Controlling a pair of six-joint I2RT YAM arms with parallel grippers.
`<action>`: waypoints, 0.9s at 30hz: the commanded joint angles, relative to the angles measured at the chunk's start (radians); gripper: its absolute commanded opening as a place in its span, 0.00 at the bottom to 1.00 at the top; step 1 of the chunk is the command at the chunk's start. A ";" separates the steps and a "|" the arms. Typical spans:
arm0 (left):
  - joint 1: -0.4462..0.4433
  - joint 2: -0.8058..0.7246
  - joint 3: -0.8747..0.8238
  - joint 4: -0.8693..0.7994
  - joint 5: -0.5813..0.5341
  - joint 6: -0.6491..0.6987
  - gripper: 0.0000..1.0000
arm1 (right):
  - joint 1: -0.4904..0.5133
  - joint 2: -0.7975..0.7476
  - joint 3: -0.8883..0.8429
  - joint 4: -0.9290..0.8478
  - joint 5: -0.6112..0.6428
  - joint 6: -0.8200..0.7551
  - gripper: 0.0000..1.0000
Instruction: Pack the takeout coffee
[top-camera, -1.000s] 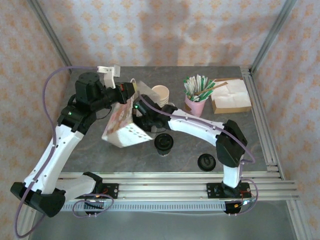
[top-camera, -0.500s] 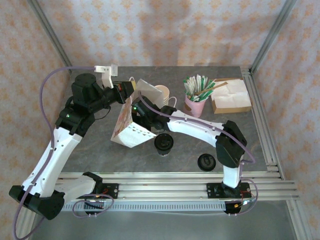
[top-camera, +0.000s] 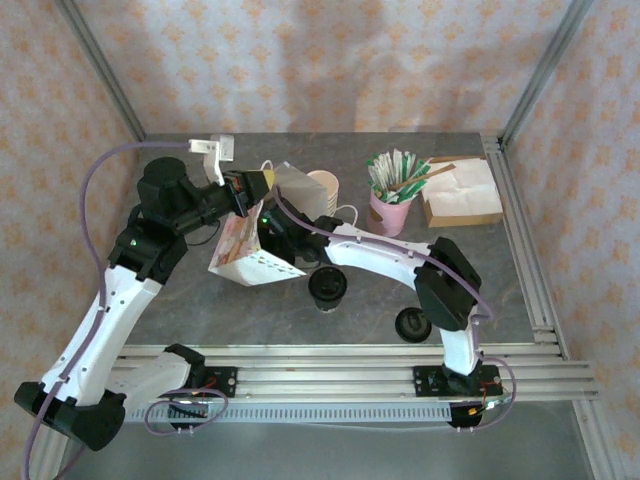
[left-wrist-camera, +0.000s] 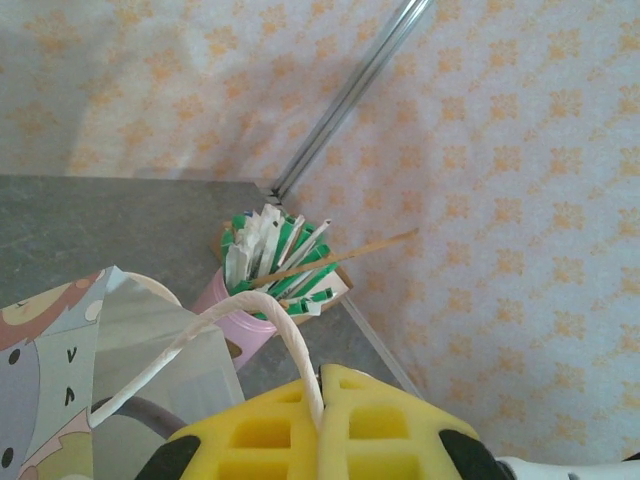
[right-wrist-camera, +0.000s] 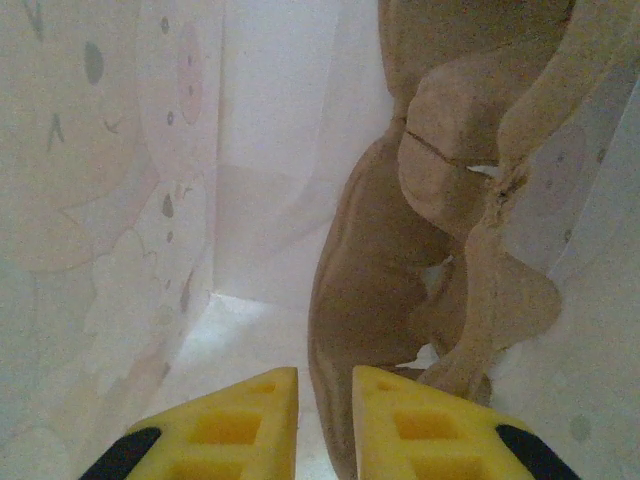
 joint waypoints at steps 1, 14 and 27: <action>-0.005 -0.008 -0.006 0.095 0.047 -0.017 0.02 | 0.012 0.007 -0.024 0.077 0.021 0.085 0.23; -0.043 -0.018 -0.010 0.085 0.005 -0.001 0.01 | 0.012 -0.001 -0.105 0.218 0.081 0.196 0.20; -0.049 -0.009 0.003 0.075 0.008 0.005 0.02 | 0.013 0.004 -0.112 0.198 0.103 0.151 0.18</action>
